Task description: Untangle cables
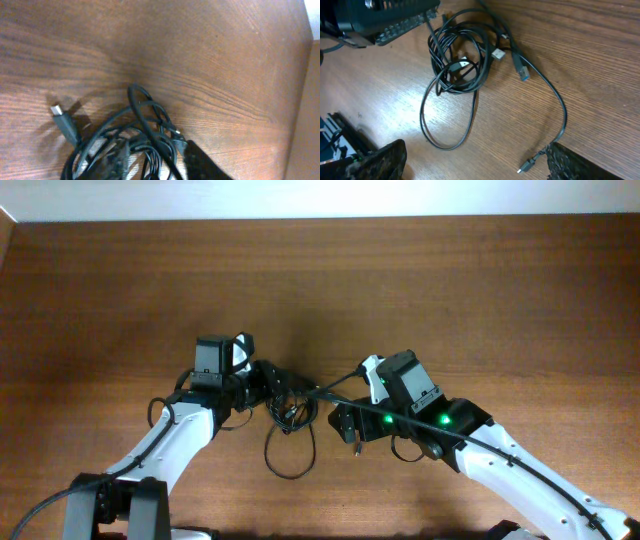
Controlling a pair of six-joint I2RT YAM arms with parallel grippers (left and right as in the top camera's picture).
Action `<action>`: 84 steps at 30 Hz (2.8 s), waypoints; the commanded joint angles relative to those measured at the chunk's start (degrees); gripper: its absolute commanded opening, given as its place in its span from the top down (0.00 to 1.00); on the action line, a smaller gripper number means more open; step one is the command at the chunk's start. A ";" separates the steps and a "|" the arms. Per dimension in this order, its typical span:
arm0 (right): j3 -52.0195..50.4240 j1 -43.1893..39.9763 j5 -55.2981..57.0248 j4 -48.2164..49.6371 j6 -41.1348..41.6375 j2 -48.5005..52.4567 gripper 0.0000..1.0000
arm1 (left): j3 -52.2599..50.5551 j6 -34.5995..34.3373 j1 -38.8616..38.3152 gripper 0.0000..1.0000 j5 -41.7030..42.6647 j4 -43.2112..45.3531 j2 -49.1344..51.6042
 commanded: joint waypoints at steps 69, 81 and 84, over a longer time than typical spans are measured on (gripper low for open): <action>-0.31 0.57 0.83 3.76 5.92 5.46 0.01 | 7.39 -9.88 -4.85 0.41 -29.88 -28.06 -13.86; 0.37 3.87 4.72 26.53 -9.25 21.62 0.10 | 6.45 -8.24 -5.60 0.01 -23.50 -31.65 -14.43; 2.16 3.74 4.02 23.71 -3.48 23.52 0.30 | 6.45 -13.40 -5.60 0.01 -25.64 -31.54 -14.43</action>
